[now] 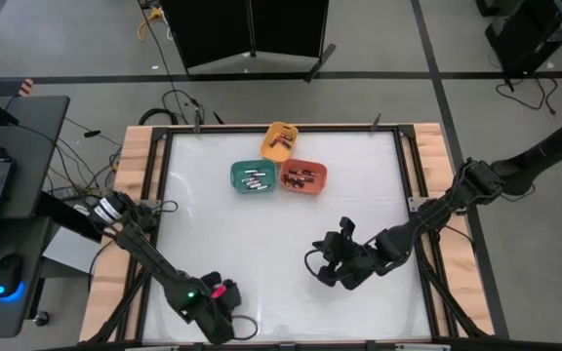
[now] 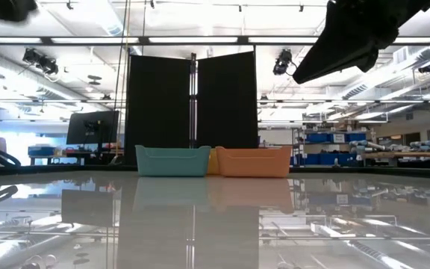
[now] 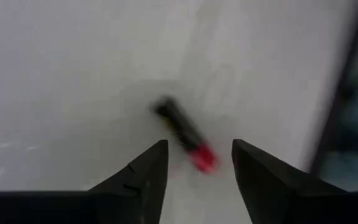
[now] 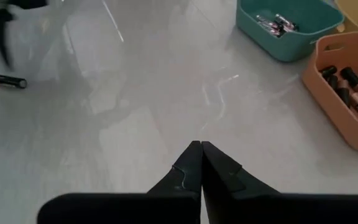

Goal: Sort batteries
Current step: Put the red battery into the yellow bin

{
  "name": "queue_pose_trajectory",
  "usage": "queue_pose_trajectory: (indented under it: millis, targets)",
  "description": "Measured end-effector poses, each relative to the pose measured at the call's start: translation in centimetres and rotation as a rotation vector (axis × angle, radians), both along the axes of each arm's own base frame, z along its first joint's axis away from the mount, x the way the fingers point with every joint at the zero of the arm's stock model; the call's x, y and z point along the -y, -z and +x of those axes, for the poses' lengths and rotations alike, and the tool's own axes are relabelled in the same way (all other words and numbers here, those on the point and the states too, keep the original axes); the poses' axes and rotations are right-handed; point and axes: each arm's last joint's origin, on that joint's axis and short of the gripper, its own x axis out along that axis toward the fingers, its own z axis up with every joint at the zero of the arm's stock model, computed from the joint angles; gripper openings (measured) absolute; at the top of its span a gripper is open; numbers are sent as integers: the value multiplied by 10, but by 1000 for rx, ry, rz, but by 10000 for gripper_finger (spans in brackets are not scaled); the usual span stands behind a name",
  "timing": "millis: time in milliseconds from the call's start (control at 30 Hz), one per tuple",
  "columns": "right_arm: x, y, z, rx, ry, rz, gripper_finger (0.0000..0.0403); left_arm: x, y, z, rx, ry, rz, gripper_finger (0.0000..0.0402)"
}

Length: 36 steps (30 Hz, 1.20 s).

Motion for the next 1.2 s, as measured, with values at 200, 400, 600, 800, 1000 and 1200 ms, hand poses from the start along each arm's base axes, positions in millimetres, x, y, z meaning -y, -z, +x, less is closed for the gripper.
queue_pose_trajectory:
  millis: [200, 400, 600, 800, 1000, 1200]
  targets:
    - [-1, 0, -1, 9, 6, -16, 15, -5, 7, 2, 15, -76, 66, 218]
    - [-3, -1, -2, 18, 7, -46, 13, -3, 12, -1, 18, -93, 80, 225]
    - [-6, -1, -4, 25, 4, -66, 13, 5, 26, -4, 11, -99, 100, 225]
    - [-9, -2, -6, 32, -4, -96, 13, 10, 30, -9, 10, -103, 118, 217]
    - [-9, -1, -6, 16, -27, -135, 13, 12, 32, -19, -33, -71, 153, 171]
    - [-2, -2, -3, 2, -24, -170, 13, 8, 32, -17, -52, 28, 199, 103]
